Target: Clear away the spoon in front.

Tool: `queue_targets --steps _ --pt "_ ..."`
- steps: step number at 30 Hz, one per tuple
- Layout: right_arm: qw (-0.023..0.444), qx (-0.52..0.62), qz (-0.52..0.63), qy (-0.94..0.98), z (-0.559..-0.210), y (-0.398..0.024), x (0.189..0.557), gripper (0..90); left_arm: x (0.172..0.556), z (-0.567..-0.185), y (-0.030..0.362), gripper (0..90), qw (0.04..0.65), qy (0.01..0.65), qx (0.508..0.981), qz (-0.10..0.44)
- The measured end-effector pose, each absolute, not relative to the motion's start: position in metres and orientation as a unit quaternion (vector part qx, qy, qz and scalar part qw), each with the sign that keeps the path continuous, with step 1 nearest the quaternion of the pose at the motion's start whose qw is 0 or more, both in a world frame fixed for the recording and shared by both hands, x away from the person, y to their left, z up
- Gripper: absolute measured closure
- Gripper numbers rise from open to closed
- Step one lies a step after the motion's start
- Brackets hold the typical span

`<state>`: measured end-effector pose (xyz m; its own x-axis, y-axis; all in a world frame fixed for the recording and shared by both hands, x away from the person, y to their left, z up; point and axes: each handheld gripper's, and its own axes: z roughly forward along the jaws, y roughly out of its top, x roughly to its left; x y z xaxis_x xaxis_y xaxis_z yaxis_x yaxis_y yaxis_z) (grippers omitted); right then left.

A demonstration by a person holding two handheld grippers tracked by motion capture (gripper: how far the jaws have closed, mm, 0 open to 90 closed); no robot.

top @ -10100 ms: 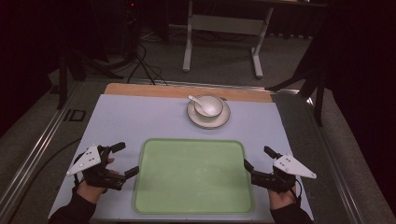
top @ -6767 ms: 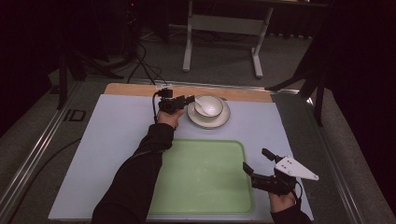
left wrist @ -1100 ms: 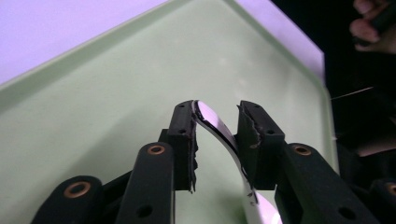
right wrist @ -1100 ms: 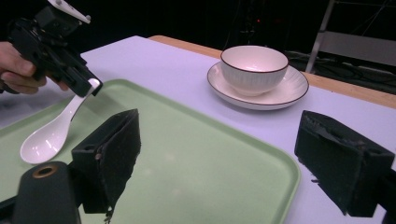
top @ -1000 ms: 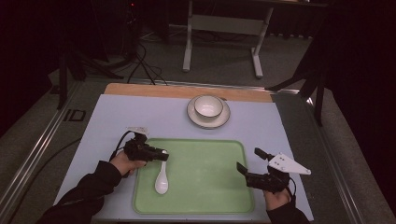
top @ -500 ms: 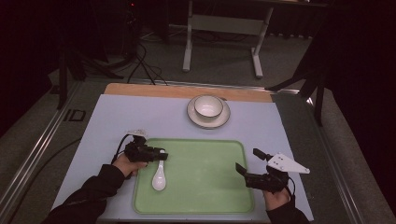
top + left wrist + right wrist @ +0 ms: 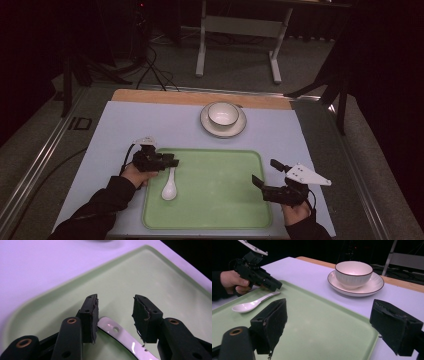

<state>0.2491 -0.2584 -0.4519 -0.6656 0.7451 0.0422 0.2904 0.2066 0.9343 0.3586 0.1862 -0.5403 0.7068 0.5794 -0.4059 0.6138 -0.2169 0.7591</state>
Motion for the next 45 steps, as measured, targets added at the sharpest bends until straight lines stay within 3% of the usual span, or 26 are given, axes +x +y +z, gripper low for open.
queue_targets --steps 18,26,29,40,43,45 --pt "0.217 0.347 0.526 0.746 -0.451 -0.258 0.249 14.2 0.342 -0.505 0.181 55.5 0.502 0.335 0.797 -0.004" --pt "0.217 0.346 0.526 0.746 -0.451 -0.258 0.248 14.2 0.327 -0.488 0.18 53.7 0.494 0.311 0.811 0.034" --pt "0.218 0.346 0.526 0.746 -0.451 -0.258 0.249 14.2 0.323 -0.48 0.18 48.7 0.497 0.31 0.809 0.04" --pt "0.218 0.345 0.526 0.746 -0.451 -0.257 0.248 14.2 0.304 -0.453 0.185 15.2 0.527 0.308 0.791 0.044" --pt "0.219 0.344 0.526 0.746 -0.451 -0.257 0.248 14.2 0.298 -0.451 0.187 11.4 0.531 0.31 0.787 0.049" --pt "0.219 0.345 0.526 0.746 -0.451 -0.257 0.248 14.2 0.297 -0.451 0.188 1.5 0.528 0.311 0.788 0.05"
